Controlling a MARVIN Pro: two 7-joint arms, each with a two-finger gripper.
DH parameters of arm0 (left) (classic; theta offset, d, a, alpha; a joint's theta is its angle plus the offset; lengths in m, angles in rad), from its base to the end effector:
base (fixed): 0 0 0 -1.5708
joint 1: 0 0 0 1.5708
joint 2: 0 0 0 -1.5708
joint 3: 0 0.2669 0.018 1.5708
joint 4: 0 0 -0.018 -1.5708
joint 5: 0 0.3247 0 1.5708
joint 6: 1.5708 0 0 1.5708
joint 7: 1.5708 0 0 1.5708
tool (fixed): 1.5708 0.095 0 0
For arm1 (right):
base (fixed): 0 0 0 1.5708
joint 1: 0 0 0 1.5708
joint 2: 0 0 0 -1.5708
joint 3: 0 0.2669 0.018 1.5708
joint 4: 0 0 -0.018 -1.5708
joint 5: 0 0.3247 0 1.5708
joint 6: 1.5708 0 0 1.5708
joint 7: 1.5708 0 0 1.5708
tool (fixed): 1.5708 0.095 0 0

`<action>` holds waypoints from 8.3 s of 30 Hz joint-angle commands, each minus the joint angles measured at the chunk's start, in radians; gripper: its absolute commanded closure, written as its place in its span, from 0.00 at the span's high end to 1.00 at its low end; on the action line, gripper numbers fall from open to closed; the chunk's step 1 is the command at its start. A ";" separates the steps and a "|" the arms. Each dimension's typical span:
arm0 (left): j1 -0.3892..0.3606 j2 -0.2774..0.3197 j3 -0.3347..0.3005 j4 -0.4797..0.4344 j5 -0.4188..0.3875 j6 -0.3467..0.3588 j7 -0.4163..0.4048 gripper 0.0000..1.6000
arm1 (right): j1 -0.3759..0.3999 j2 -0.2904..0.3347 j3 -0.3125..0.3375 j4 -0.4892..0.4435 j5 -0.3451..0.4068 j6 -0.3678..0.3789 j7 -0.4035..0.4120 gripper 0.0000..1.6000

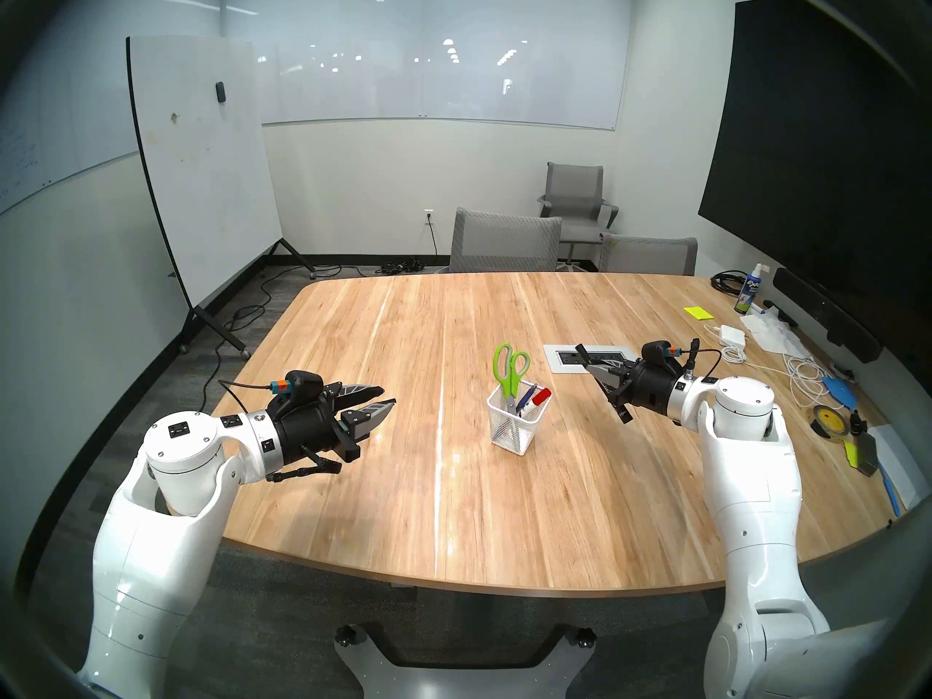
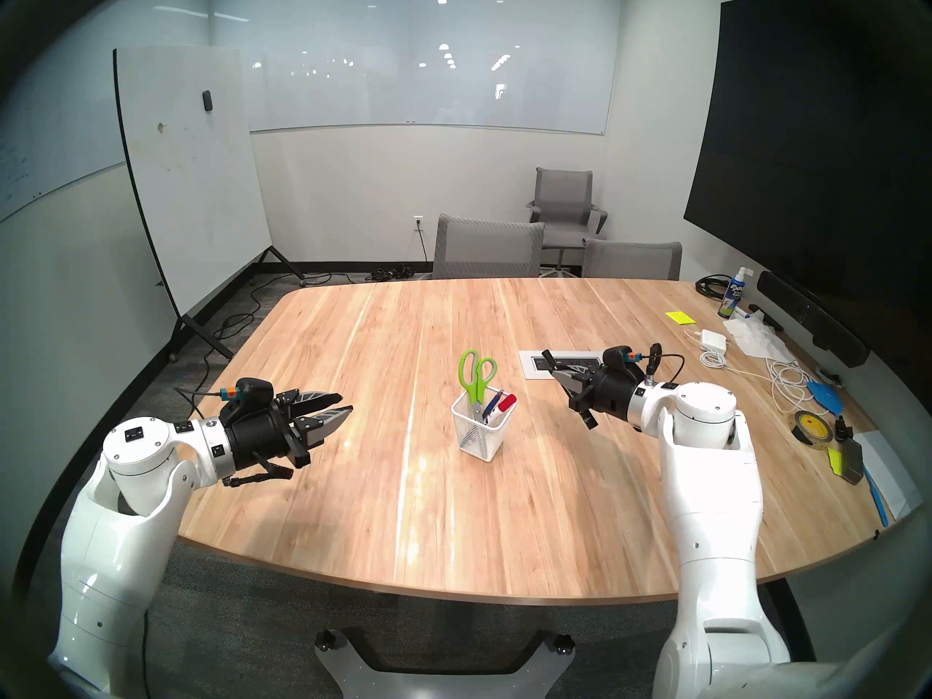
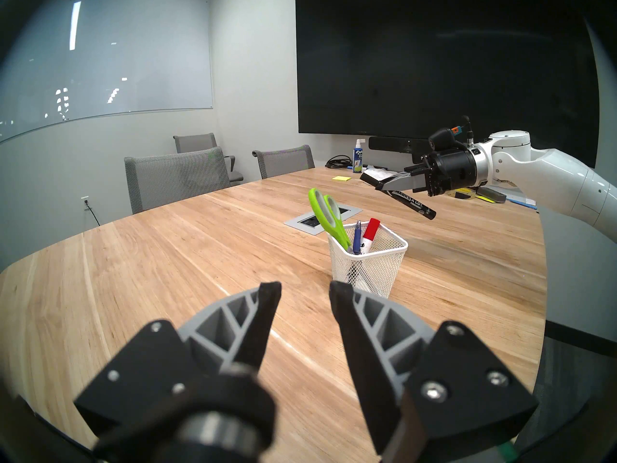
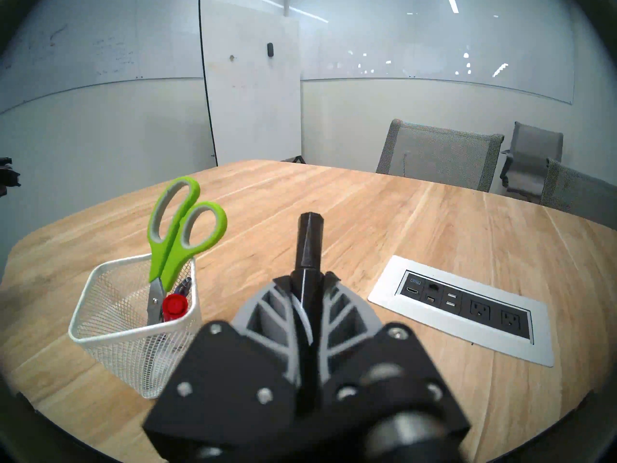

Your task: Place the pen, the marker, and the scissors into the pen holder

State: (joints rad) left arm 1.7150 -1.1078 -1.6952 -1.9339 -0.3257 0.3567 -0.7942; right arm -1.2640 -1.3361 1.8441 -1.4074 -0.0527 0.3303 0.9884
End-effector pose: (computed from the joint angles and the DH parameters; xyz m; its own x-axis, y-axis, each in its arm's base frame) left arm 0.3679 0.0447 -0.1964 0.1159 -0.1586 0.9805 -0.7210 -0.6924 -0.0268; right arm 0.4754 -0.1118 -0.2165 0.1837 0.1268 0.9748 0.5900 -0.8074 -0.0062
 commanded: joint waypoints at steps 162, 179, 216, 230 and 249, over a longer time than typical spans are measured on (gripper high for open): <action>-0.003 0.001 -0.004 -0.018 0.001 -0.001 -0.002 0.58 | -0.271 -0.281 -0.195 -0.110 0.474 -0.716 -0.259 0.00; -0.003 0.001 -0.004 -0.018 0.002 -0.001 -0.003 0.58 | -0.234 -0.287 -0.223 -0.023 0.431 -0.858 -0.281 0.00; -0.003 0.001 -0.004 -0.018 0.002 0.000 -0.003 0.58 | -0.207 -0.274 -0.229 0.044 0.374 -0.903 -0.296 0.00; -0.003 0.000 -0.004 -0.018 0.002 0.000 -0.003 0.58 | -0.210 -0.264 -0.230 0.063 0.356 -0.906 -0.292 0.00; -0.003 0.000 -0.004 -0.018 0.002 0.000 -0.003 0.58 | -0.249 -0.231 -0.233 0.014 0.295 -0.854 -0.288 0.00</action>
State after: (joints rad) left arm 1.7149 -1.1099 -1.6968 -1.9342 -0.3231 0.3576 -0.7962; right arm -1.5070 -1.5744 1.6121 -1.3574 0.2488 -0.5305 0.7002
